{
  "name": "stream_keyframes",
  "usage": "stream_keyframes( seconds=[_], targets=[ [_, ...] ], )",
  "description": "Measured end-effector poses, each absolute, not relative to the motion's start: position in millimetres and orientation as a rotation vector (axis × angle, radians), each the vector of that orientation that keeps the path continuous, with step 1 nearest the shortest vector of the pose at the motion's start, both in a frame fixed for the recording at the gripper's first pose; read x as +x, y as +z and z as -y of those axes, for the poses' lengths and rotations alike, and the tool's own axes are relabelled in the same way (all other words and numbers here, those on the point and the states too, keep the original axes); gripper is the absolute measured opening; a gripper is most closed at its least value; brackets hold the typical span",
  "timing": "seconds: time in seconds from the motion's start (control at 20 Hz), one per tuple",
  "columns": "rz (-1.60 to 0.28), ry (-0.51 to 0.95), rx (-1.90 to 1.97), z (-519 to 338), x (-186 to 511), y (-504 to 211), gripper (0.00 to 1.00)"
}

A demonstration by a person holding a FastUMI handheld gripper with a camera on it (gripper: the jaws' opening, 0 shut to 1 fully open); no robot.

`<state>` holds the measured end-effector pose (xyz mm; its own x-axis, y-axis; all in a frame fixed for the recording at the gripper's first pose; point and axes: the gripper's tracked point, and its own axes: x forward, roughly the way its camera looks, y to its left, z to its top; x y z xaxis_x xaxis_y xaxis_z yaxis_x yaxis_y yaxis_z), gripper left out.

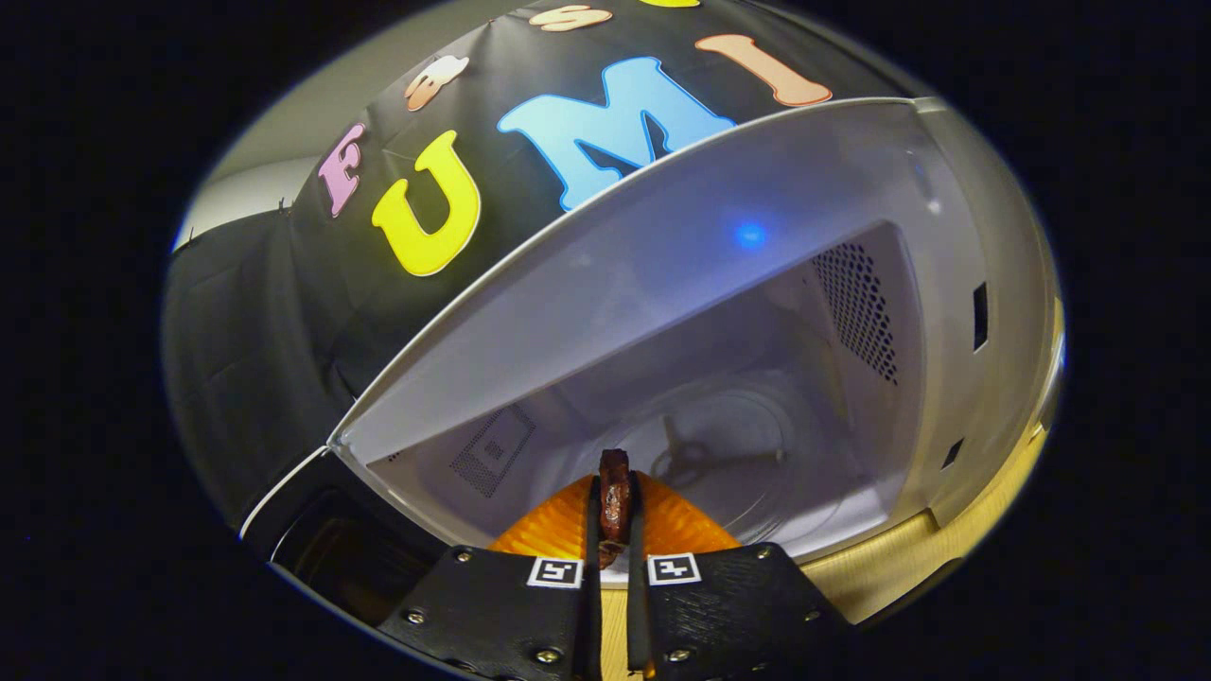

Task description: Open the microwave, put the food inside, and close the microwave door.

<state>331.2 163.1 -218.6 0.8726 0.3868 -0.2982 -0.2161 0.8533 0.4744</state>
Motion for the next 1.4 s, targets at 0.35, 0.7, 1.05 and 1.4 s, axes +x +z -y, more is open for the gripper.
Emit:
stream_keyframes(
  seconds=[0.35, 0.7, 1.05, 1.4],
  targets=[
    [-0.376, 0.170, 0.105, -126.6, 342.8, -236.2, 0.99],
    [-0.260, 0.206, -0.033, -128.9, 324.5, -188.3, 0.98],
    [-0.233, 0.250, 0.007, -119.2, 254.4, -133.8, 0.98],
    [-0.150, 0.258, 0.005, -104.7, 166.0, -73.0, 0.98]
  ],
)
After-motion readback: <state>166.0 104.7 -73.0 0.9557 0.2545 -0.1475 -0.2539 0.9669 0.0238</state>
